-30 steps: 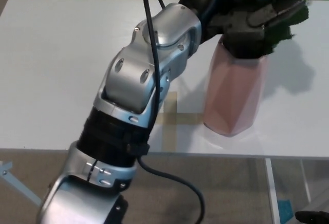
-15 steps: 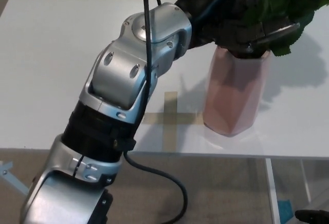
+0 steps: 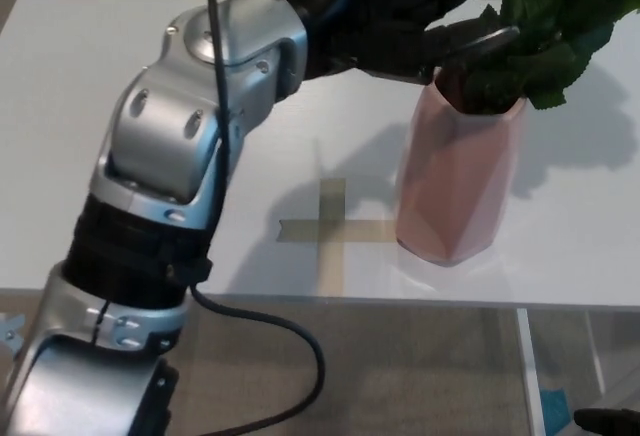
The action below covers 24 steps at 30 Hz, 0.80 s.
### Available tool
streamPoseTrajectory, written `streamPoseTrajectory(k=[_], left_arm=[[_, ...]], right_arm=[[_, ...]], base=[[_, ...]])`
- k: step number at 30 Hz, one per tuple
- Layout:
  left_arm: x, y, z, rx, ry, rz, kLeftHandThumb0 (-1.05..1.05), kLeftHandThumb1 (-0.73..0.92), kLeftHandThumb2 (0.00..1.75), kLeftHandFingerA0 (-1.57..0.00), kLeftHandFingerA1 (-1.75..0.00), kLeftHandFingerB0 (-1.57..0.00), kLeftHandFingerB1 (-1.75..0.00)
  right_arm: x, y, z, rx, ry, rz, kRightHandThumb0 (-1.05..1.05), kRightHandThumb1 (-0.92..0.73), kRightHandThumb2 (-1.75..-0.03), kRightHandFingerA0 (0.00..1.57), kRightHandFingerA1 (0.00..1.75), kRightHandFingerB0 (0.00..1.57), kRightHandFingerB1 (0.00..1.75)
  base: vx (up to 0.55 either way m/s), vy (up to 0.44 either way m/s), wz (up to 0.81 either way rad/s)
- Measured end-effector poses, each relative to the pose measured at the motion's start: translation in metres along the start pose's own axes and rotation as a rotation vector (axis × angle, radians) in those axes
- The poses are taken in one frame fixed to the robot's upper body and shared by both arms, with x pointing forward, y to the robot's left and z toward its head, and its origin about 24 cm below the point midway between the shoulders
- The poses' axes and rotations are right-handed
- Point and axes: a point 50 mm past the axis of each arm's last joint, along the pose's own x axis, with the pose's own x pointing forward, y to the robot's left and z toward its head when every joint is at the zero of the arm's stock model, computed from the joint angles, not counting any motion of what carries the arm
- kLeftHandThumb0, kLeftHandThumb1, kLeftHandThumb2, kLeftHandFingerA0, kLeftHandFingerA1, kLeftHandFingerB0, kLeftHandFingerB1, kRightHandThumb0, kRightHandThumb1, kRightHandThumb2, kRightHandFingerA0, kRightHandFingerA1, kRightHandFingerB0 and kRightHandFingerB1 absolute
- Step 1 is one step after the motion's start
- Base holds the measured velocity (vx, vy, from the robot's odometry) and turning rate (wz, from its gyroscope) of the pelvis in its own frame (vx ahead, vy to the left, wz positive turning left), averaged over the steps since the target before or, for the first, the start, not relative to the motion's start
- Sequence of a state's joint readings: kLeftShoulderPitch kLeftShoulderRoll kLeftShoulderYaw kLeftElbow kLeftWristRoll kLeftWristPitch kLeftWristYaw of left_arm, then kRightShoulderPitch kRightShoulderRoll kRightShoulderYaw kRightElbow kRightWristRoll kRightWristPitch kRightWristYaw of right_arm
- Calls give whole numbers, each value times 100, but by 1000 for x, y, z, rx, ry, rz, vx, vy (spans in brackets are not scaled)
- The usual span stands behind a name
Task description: Use the left hand to pick up the rose and then lift and insert it into the pink vase.
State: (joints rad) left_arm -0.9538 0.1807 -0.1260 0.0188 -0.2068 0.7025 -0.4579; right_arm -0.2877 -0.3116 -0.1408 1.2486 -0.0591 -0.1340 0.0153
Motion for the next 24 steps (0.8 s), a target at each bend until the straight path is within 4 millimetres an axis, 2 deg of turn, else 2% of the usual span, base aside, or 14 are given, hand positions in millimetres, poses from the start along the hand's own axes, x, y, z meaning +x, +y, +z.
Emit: streamPoseTrajectory(k=[11, 15, 19, 20, 21, 23, 24], left_arm=[[-26, 13, 17, 0, -70, 22, -81, 52, 57, 0, 0, 0, 0], [-42, 19, 20, 0, -96, 37, -79, 52, 57, 0, 0, 0, 0], [-72, 27, 8, -8, -101, 66, -81, 52, 56, 0, 0, 0, 0], [-80, 28, 3, -10, -98, 80, -73, 41, 83, 0, -5, 0, -11], [-87, 29, -3, -11, -91, 91, -73, 41, 83, 0, -5, 0, -11], [-102, 29, -16, -14, -71, 123, -66, 39, 82, 0, -16, 0, -19], [-110, 28, -23, -19, -60, 138, -63, 39, 79, -4, -26, -4, -30]], right_arm=[[-1, 0, -4, 6, 10, -2, -23, -55, -56, 68, 50, 61, 46], [-1, 0, -6, 7, 15, 0, -23, -55, -56, 68, 50, 61, 47], [-3, 1, -12, 9, 28, 0, -22, -55, -56, 69, 50, 61, 47], [-3, 1, -12, 9, 30, 1, -22, -54, -56, 68, 50, 61, 47], [-3, 1, -13, 9, 31, 0, -22, -54, -56, 68, 50, 61, 47], [-4, 1, -15, 6, 34, 1, -22, -54, -56, 68, 50, 61, 47], [-4, 1, -15, 5, 34, 1, -22, -55, -56, 69, 50, 61, 46]], base=[[0, 0, 0], [0, 0, 0], [0, 0, 0], [0, 0, 0], [0, 0, 0], [0, 0, 0], [0, 0, 0]])
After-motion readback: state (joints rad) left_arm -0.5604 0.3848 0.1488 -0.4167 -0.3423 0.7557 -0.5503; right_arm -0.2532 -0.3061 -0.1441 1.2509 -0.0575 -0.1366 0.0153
